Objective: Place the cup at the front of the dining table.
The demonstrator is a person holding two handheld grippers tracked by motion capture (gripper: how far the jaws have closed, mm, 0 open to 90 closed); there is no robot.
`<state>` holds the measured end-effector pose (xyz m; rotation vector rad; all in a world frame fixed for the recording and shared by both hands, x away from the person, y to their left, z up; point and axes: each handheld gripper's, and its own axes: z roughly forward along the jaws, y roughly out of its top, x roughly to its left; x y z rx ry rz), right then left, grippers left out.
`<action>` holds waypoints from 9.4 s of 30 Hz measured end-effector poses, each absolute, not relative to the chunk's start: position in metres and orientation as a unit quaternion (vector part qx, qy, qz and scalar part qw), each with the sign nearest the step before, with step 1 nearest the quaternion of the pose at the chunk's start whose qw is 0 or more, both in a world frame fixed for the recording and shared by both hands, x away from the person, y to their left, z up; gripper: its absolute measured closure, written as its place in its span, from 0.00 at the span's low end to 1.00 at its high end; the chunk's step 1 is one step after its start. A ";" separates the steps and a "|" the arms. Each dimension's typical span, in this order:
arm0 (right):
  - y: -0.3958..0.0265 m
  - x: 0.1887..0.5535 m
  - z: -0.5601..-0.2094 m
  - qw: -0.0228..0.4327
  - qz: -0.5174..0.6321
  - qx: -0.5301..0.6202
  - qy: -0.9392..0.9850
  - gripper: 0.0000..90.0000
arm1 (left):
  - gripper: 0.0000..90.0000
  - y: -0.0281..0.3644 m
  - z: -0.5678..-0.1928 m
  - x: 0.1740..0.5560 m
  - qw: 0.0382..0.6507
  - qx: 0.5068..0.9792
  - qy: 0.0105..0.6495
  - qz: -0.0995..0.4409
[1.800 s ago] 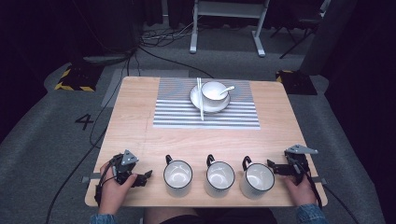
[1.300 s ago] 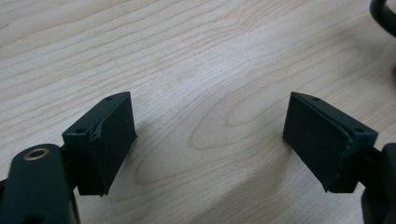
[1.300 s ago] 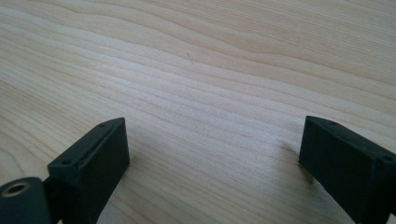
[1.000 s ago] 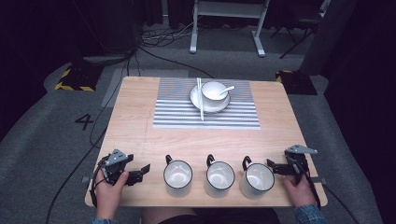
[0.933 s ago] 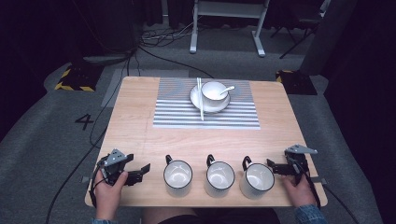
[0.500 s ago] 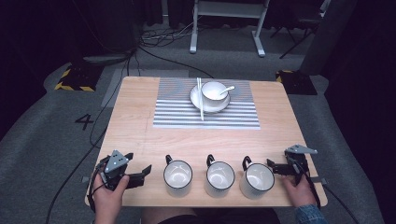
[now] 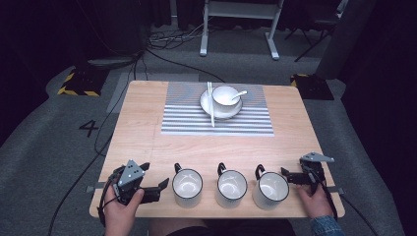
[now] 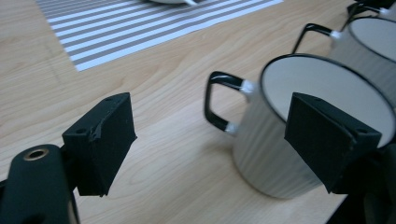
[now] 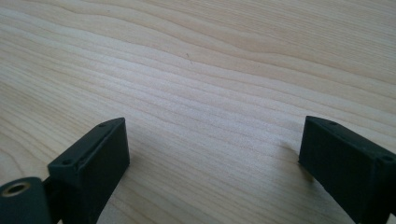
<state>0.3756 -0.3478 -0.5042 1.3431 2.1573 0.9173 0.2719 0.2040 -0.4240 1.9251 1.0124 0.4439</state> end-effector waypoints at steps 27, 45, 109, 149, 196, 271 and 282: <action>-0.348 0.376 -0.504 0.218 0.331 0.485 0.779 0.10 | 0.08 0.141 -0.438 0.264 0.401 0.833 0.367 0.100; -0.347 0.375 -0.504 0.218 0.333 0.485 0.779 0.10 | 0.02 0.105 -0.471 0.274 0.386 0.815 0.401 0.162; -0.347 0.374 -0.504 0.224 0.332 0.486 0.777 0.11 | 0.03 0.120 -0.446 0.289 0.491 0.748 0.383 0.229; -0.347 0.374 -0.504 0.224 0.330 0.491 0.774 0.11 | 0.03 0.138 -0.374 0.389 0.521 0.717 0.404 0.228; -0.347 0.374 -0.504 0.224 0.330 0.491 0.774 0.11 | 0.03 0.125 -0.383 0.548 0.476 0.702 0.469 0.244; -0.347 0.374 -0.504 0.225 0.329 0.491 0.775 0.11 | 0.02 0.105 -0.472 0.564 0.412 0.722 0.507 0.228; -0.347 0.374 -0.504 0.225 0.329 0.491 0.775 0.11 | 0.05 0.113 -0.435 0.540 0.401 0.722 0.510 0.241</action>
